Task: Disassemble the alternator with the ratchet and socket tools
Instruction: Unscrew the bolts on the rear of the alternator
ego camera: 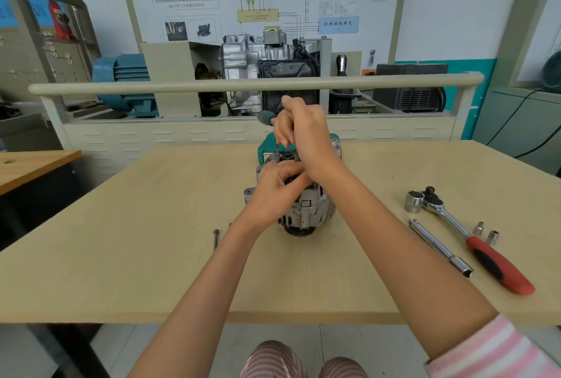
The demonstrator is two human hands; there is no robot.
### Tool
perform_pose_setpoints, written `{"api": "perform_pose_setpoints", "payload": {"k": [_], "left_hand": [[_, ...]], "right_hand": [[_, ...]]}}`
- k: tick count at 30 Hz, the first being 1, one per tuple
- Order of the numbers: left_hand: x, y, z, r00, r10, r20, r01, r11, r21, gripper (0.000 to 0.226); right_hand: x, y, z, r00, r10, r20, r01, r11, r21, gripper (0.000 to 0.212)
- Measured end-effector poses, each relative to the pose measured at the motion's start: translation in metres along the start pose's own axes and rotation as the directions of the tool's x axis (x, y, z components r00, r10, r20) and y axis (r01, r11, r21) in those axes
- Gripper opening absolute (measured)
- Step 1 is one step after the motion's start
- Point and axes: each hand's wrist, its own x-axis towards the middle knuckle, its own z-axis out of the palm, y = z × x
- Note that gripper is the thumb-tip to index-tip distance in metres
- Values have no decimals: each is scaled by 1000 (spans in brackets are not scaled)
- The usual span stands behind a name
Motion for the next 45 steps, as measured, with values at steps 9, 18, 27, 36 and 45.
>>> {"api": "perform_pose_setpoints", "payload": {"k": [9,18,27,36,45], "left_hand": [[3,2,3,998,-46,-50,47,999,22,32],[3,1,-2,998,-57,31,58,998,-7,27],[2,-1,-3,995,-96,11,97,994,-57,38],[3,3,-4,997,-75,11,76,994,-79,30],[1,-2,-2,995,-93,-20,91,991,-101,37]], "right_hand": [[-16,6,-6,910,-363,-202,48,575,-817,35],[-5,3,-16,978,-169,-119,134,957,-258,47],[-13,14,-7,929,-344,-138,250,857,-451,44],[-5,9,-12,955,-204,-213,132,942,-310,42],[-9,11,-3,958,-275,-83,231,908,-349,45]]}}
